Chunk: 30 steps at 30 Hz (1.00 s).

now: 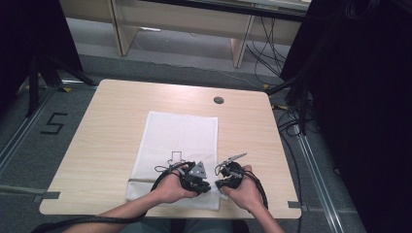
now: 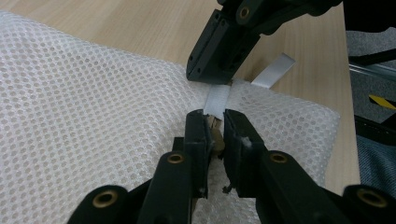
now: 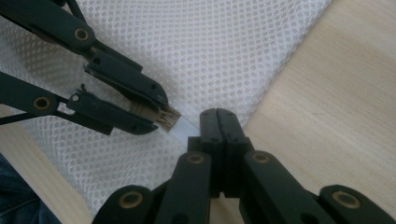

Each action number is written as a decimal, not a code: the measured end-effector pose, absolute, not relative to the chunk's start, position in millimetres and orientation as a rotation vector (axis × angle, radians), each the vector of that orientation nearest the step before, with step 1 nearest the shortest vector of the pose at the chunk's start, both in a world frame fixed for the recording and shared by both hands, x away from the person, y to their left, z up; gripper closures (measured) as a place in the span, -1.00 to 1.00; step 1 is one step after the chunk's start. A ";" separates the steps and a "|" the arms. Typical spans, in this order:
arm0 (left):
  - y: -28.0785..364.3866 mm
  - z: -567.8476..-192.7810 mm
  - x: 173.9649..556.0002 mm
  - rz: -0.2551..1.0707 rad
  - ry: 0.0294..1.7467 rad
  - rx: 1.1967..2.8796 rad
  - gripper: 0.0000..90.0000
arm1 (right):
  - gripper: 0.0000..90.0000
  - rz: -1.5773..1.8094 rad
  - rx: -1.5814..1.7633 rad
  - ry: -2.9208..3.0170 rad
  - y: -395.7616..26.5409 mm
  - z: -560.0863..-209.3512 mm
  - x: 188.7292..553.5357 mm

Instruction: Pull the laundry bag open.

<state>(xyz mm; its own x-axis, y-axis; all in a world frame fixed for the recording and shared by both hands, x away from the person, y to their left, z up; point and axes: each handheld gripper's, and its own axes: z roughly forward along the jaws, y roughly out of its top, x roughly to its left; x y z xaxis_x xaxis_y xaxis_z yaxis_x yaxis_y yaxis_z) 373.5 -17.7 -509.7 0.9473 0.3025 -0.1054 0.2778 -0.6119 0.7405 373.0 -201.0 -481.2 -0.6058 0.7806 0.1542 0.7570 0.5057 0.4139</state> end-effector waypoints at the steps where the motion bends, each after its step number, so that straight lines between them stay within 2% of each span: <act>1: -18.0 -509.6 372.5 0.038 0.423 2.261 0.77 | 1.00 0.686 1.383 2.677 -200.8 -480.8 372.5; 20: -19.3 -506.6 370.4 0.047 0.463 2.260 0.81 | 1.00 0.761 1.397 2.653 -201.4 -472.3 369.5; 30: -18.2 -503.5 372.5 0.026 0.479 2.236 0.81 | 1.00 0.692 1.418 2.716 -194.8 -483.3 369.0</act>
